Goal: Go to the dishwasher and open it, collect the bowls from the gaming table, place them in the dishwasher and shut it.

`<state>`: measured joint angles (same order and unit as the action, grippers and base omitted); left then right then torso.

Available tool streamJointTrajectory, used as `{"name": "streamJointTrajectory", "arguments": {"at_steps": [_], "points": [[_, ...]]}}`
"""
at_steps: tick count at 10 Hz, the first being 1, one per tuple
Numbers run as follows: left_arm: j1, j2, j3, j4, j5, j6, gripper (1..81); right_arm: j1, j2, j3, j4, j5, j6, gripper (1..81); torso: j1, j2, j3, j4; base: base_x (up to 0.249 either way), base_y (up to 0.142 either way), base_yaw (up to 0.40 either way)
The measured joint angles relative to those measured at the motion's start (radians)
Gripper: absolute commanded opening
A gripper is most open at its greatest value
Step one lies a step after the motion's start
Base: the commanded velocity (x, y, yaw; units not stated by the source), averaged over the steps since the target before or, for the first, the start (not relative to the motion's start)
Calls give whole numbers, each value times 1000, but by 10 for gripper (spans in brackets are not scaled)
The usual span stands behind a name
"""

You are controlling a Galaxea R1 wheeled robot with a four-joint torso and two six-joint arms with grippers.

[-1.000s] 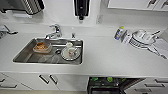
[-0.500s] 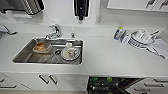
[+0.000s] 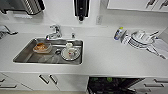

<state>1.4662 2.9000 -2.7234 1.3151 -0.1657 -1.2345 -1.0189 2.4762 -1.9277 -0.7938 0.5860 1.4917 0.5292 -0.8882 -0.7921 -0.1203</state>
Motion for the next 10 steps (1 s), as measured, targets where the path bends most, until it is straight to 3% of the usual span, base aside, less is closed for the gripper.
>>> {"name": "streamJointTrajectory", "arguments": {"at_steps": [1,2,4,5,8,9,10], "points": [[0,0,0,0,2,0,811,22,-41,21,2,20,17,811,0,0,0,0,0,0,0],[0,0,0,0,1,0,811,40,-82,15,68,-10,72,811,0,0,0,0,0,0,0],[2,0,0,0,1,0,811,140,-147,-23,155,-36,60,811,1,0,0,0,0,0,0],[2,0,0,0,2,0,811,188,-142,-24,190,-4,70,811,2,0,0,0,0,0,0],[2,0,0,0,1,0,811,177,-160,7,166,58,67,811,2,0,0,1,0,0,0],[3,1,0,0,2,0,811,122,-163,-10,109,-58,60,811,2,0,0,2,0,0,0],[2,1,0,0,2,0,811,28,-166,-42,78,-103,61,811,3,0,0,2,0,0,0]]}}
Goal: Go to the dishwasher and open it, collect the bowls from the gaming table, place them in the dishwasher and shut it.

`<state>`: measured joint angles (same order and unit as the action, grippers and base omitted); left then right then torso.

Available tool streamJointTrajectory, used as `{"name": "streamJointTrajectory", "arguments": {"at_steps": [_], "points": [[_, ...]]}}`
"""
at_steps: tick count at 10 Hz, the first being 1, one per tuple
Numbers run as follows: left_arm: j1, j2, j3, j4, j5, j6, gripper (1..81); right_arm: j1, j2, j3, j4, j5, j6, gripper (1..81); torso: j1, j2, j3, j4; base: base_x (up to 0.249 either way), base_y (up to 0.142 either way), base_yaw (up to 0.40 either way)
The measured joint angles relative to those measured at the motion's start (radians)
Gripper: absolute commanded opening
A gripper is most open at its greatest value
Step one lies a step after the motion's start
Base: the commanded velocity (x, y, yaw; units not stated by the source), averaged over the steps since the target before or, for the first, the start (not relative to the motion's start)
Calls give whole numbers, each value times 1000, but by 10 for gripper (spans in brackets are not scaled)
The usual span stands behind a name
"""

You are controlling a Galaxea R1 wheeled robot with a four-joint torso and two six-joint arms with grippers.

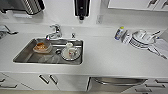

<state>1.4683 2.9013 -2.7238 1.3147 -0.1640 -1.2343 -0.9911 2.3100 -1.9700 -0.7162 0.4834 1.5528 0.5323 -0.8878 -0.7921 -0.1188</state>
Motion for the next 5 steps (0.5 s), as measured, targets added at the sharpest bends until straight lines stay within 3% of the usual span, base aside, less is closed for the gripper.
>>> {"name": "streamJointTrajectory", "arguments": {"at_steps": [5], "points": [[0,10,0,0,0,0,811,-106,35,-170,-132,21,-1,811,0,0,0,0,0,0,0]]}}
